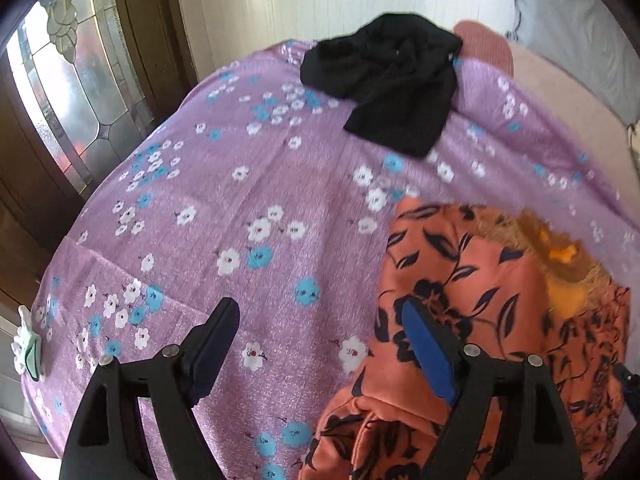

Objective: Fold small clothes

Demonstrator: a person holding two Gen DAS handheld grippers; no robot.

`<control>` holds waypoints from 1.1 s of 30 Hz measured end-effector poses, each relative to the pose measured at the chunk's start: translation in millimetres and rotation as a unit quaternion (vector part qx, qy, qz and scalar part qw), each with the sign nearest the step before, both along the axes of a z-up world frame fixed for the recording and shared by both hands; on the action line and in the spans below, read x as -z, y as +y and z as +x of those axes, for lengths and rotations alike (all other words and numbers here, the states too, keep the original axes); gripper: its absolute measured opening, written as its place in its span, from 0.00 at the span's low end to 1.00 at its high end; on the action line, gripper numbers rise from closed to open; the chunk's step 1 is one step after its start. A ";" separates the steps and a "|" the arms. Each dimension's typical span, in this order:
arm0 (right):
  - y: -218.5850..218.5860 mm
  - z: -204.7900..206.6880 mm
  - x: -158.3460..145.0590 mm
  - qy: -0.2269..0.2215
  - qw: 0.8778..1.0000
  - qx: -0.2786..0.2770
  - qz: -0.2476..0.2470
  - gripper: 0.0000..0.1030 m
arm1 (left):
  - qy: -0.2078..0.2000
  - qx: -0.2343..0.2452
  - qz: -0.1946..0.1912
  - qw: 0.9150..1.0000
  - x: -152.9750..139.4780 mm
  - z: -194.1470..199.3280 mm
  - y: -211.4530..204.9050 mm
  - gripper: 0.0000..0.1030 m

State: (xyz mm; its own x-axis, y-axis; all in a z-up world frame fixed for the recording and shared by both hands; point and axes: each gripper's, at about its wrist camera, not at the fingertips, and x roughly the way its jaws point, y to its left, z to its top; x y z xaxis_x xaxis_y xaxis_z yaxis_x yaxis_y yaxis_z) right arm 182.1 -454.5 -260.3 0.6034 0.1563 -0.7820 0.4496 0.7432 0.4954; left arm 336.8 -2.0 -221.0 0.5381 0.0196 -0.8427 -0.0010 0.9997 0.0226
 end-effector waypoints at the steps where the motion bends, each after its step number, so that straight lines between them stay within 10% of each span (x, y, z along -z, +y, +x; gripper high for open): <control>1: 4.2 -0.4 -3.1 -0.004 1.000 -0.005 -0.011 0.09 | 0.007 0.001 0.000 1.000 2.7 0.1 -1.2 0.81; 8: 1.0 -21.8 -60.7 -0.080 0.988 0.072 -0.115 0.07 | 0.019 0.020 0.042 0.999 15.9 -2.5 -18.4 0.81; 14: -39.5 -18.8 -4.0 0.036 0.995 0.094 0.015 0.10 | 0.017 0.022 0.084 0.996 21.8 -4.3 -30.6 0.81; 20: -64.1 -55.2 -57.4 -0.064 0.984 0.168 -0.014 0.16 | -0.027 0.057 0.083 0.995 7.9 -12.8 -52.8 0.81; 27: -35.7 -25.6 -48.3 -0.072 0.995 0.071 0.006 0.16 | 0.042 0.101 0.111 0.988 50.5 -3.3 -77.7 0.82; 33: -18.4 -0.4 -10.5 0.022 0.999 0.045 -0.021 0.14 | 0.043 0.073 0.077 0.993 45.9 -2.4 -63.3 0.93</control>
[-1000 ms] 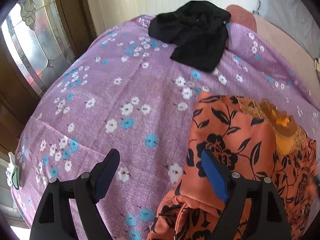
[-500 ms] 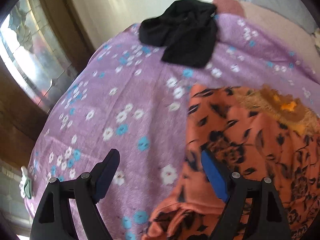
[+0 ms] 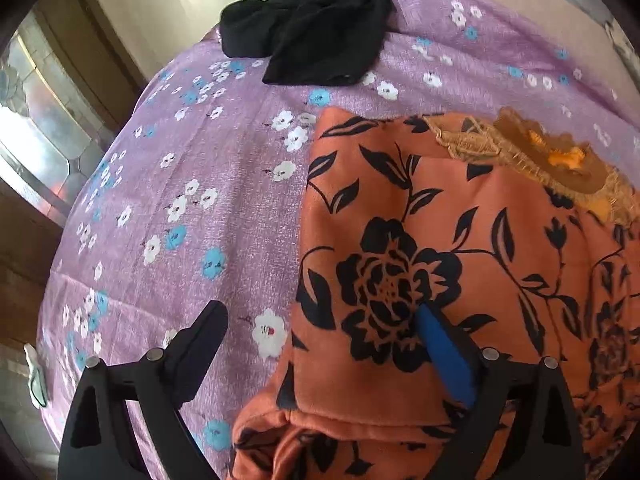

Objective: Fold small clothes

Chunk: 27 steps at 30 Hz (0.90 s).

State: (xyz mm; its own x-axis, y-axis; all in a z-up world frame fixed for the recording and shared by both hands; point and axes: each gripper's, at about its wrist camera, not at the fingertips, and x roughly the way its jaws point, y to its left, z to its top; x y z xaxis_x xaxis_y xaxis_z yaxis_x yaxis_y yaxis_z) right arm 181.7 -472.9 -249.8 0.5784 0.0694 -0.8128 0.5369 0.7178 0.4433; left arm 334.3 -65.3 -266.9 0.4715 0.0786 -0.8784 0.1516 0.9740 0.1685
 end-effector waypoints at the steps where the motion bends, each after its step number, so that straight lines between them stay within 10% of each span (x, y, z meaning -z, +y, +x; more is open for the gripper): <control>1: 2.7 -0.7 -6.4 0.002 1.000 -0.006 -0.007 0.14 | -0.009 -0.001 -0.003 1.000 -5.2 -3.9 -0.4 0.93; 5: 25.1 -6.0 -27.4 -0.044 0.998 -0.038 -0.005 0.16 | -0.030 0.018 -0.029 0.999 -18.6 -20.8 -11.5 0.93; 9: 47.6 9.4 1.2 0.035 0.996 -0.077 -0.013 0.23 | 0.015 0.037 0.004 0.999 11.3 -23.8 -31.1 0.93; 12: 51.1 -0.9 -8.2 0.014 0.997 -0.070 -0.025 0.23 | 0.002 0.027 -0.004 1.000 -0.4 -32.6 -30.1 0.93; 18: 75.2 -51.1 -68.0 -0.081 0.990 -0.092 -0.071 0.24 | -0.098 0.040 -0.054 0.993 -51.4 -103.7 -26.1 0.93; 25: 125.0 -123.7 -149.3 -0.287 0.930 -0.091 -0.211 0.26 | -0.174 0.094 -0.098 0.975 -108.3 -210.1 -28.0 0.93; 27: 137.9 -154.5 -164.7 -0.323 0.915 -0.083 -0.229 0.62 | -0.202 0.114 -0.115 0.966 -142.3 -237.5 -27.4 0.93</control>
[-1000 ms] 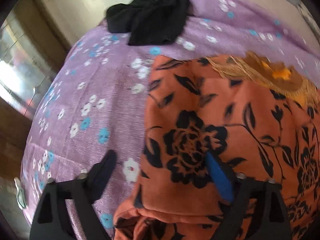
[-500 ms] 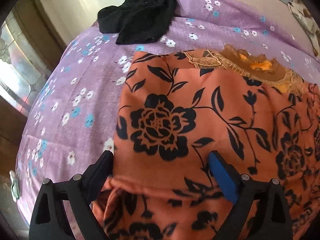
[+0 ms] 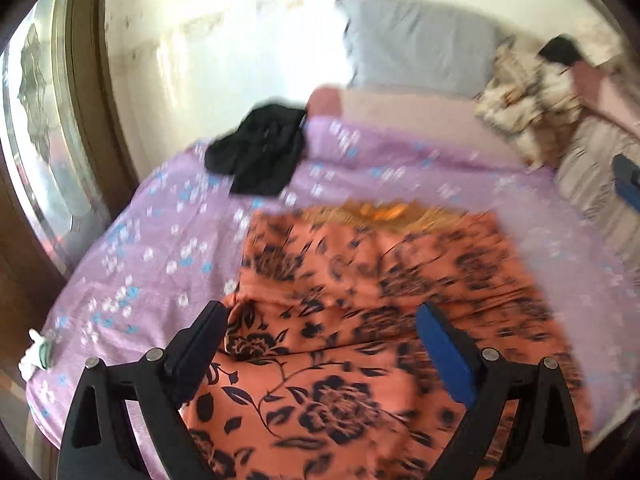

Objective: Fold small clothes

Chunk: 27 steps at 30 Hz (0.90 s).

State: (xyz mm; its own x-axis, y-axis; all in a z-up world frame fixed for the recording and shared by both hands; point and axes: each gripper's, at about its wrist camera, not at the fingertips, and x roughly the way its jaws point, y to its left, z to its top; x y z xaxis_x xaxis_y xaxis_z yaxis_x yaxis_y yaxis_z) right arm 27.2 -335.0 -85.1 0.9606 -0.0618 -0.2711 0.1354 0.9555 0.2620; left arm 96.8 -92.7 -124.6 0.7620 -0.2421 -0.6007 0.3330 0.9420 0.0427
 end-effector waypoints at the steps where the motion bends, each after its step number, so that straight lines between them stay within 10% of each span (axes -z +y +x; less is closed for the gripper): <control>1: 3.9 -16.6 -7.5 -0.022 1.000 0.006 -0.001 0.74 | -0.017 0.007 -0.003 1.000 -14.5 -11.7 1.4 0.93; 15: 14.2 -221.0 -149.2 -0.220 0.972 0.079 -0.001 0.78 | -0.227 0.123 -0.087 0.962 -252.4 -210.0 6.2 0.93; 27: 72.7 -343.9 -243.8 -0.349 0.937 0.036 -0.005 0.78 | -0.334 0.177 -0.178 0.909 -352.8 -328.4 53.3 1.00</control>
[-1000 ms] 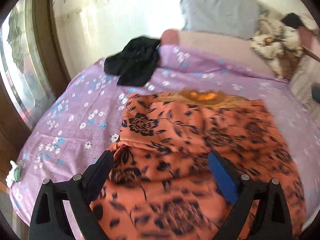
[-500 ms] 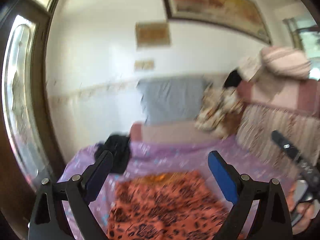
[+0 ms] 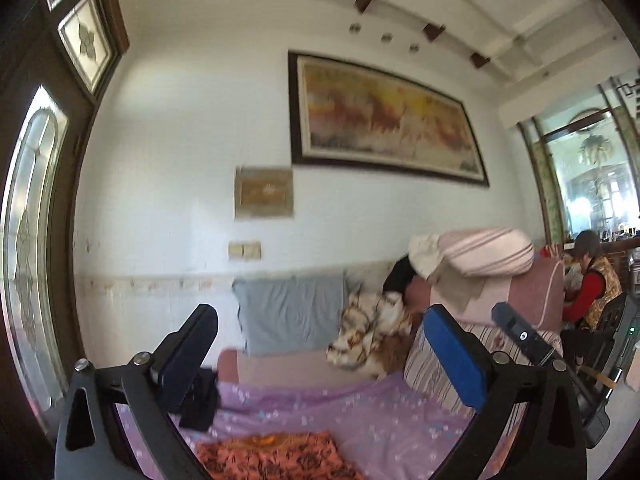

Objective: Fold small clothes

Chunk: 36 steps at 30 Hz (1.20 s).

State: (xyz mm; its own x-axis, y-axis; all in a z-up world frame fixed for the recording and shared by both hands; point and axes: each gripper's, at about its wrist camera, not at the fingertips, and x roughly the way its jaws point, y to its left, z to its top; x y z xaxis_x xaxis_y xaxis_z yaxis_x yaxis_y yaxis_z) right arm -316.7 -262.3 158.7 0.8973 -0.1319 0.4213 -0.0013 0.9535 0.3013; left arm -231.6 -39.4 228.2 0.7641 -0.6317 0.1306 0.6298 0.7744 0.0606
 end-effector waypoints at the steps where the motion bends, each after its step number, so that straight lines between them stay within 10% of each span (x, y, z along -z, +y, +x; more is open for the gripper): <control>1: 3.8 -1.4 -2.1 -0.005 1.000 -0.008 -0.002 0.79 | -0.008 -0.004 0.000 1.000 -0.6 -2.6 0.4 1.00; 8: -8.0 49.4 27.6 0.075 0.997 -0.026 -0.021 0.81 | 0.059 -0.080 0.080 0.992 58.1 70.5 -10.7 1.00; 13: -61.4 112.2 99.8 0.209 0.974 -0.083 0.023 0.81 | 0.208 -0.155 0.152 0.954 157.4 174.3 20.8 1.00; 18: -128.8 181.7 216.3 0.392 0.907 -0.076 0.136 0.81 | 0.405 -0.200 0.149 0.880 287.5 264.0 78.7 1.00; 23: -175.6 208.9 330.1 0.493 0.832 -0.083 0.239 0.80 | 0.481 -0.251 0.138 0.828 372.9 280.9 118.5 0.94; 25: -186.4 208.4 366.3 0.515 0.800 -0.099 0.290 0.77 | 0.507 -0.264 0.144 0.808 396.4 289.7 127.5 0.72; 30: -193.9 208.0 408.2 0.580 0.745 -0.093 0.315 0.62 | 0.534 -0.284 0.144 0.783 420.8 294.3 146.9 0.53; 36: -175.9 204.2 418.3 0.645 0.703 -0.079 0.289 0.63 | 0.564 -0.260 0.140 0.771 432.6 295.1 147.8 0.60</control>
State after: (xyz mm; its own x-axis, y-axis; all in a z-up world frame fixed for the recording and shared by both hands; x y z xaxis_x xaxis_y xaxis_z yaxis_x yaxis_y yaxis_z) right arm -112.4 -438.2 -259.5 0.5053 0.1988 -0.8397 0.5362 0.6901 0.4860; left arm 63.5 108.3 -204.4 0.4514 -0.0847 -0.8883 0.0129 0.9960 -0.0884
